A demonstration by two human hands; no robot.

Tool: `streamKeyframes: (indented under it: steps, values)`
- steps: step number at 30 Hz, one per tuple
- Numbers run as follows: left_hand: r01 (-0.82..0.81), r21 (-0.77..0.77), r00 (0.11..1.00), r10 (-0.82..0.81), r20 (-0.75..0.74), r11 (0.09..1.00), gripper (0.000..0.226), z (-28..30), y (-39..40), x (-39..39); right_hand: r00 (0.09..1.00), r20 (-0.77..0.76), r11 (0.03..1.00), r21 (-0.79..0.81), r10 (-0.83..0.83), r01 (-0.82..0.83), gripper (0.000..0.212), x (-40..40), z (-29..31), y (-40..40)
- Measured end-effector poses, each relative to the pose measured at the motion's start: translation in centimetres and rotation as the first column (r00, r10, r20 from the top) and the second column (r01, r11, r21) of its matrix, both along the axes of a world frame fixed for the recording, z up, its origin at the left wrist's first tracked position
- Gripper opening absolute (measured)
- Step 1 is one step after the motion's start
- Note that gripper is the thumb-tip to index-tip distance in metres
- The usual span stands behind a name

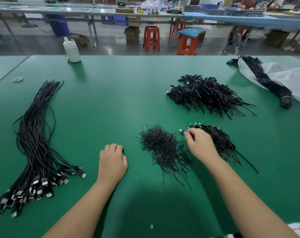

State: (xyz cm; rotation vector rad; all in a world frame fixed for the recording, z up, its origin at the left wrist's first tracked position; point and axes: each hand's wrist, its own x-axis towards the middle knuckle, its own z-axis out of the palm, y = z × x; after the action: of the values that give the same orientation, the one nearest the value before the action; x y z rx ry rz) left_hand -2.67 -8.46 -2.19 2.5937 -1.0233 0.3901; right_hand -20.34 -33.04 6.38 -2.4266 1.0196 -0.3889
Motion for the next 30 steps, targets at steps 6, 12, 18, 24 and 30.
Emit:
streamKeyframes:
  steps: [6,12,18,24,30]
  values:
    - [-0.004,-0.014,0.999,0.003,-0.035,1.0,0.016,0.1,0.1,0.0,0.984,0.148,0.989,0.124,-0.098,0.08,0.034,-1.9,-5.1,3.2]
    - [-0.017,-0.024,0.997,0.015,-0.081,1.0,0.015,0.4,0.2,0.0,0.964,0.242,0.979,0.195,-0.111,0.063,0.037,-3.0,-6.6,4.3]
    - [-0.022,-0.007,0.995,0.021,-0.098,1.0,0.017,0.4,0.3,0.0,0.982,0.185,0.975,0.212,0.025,-0.065,0.042,-1.7,-6.6,4.8]
    - [-0.028,-0.017,0.994,0.026,-0.106,0.999,0.018,0.4,0.3,0.0,0.984,0.172,0.964,0.251,0.039,-0.082,0.054,-0.1,-7.1,5.2]
    - [-0.025,-0.026,0.996,0.022,-0.091,0.999,0.018,0.3,0.3,0.0,0.987,0.158,0.971,0.23,0.026,-0.063,0.06,2.1,-7.4,5.7]
